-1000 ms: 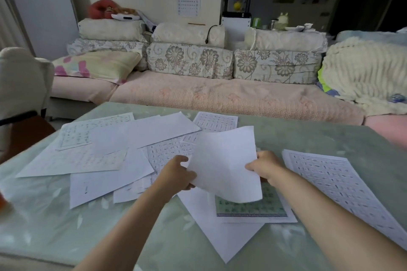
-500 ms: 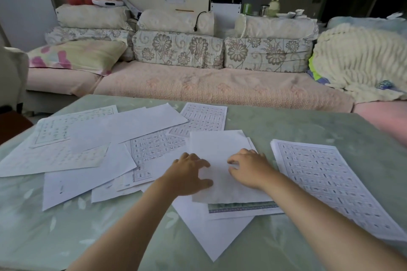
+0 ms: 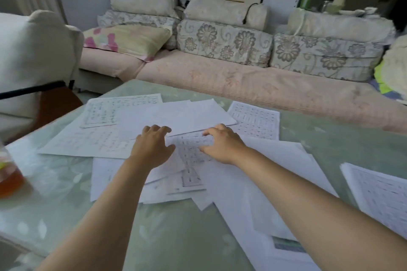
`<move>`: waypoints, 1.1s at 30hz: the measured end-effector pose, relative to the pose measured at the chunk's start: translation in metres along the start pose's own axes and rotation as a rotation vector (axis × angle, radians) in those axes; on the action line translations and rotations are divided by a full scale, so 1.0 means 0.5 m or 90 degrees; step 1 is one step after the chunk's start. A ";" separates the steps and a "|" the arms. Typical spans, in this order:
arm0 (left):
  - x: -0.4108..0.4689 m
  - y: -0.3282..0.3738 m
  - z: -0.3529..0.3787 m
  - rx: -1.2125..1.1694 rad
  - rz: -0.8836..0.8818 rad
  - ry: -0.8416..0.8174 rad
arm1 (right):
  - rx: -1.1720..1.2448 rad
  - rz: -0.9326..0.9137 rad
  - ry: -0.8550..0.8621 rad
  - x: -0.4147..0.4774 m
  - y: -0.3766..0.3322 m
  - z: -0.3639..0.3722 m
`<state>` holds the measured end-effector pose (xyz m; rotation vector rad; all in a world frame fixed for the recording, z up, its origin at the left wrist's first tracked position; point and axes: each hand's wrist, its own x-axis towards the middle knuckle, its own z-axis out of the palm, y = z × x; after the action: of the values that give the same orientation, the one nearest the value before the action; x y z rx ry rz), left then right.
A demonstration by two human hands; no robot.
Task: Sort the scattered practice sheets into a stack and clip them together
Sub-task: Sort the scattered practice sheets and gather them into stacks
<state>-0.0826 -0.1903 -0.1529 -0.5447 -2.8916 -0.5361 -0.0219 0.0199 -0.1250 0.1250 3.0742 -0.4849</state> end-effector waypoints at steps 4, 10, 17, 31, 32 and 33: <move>0.000 -0.106 -0.010 0.017 -0.093 -0.035 | -0.038 -0.035 -0.017 0.113 -0.098 0.044; -0.005 -0.167 -0.011 0.048 -0.128 -0.066 | -0.085 0.005 -0.108 0.205 -0.177 0.083; -0.010 -0.155 -0.016 0.037 -0.074 -0.046 | -0.054 -0.101 0.044 0.182 -0.155 0.078; -0.052 -0.107 -0.016 -0.093 0.119 0.228 | -0.070 -0.175 -0.037 0.103 -0.160 0.063; -0.054 -0.098 -0.025 -0.118 0.145 0.247 | -0.077 -0.195 -0.012 0.104 -0.156 0.065; -0.058 -0.089 -0.038 -0.136 0.168 0.259 | -0.076 -0.213 0.008 0.102 -0.154 0.065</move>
<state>-0.0710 -0.2456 -0.1557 -0.7351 -2.3505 -0.8114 -0.0786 -0.0593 -0.1342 -0.3946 3.1343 -0.3061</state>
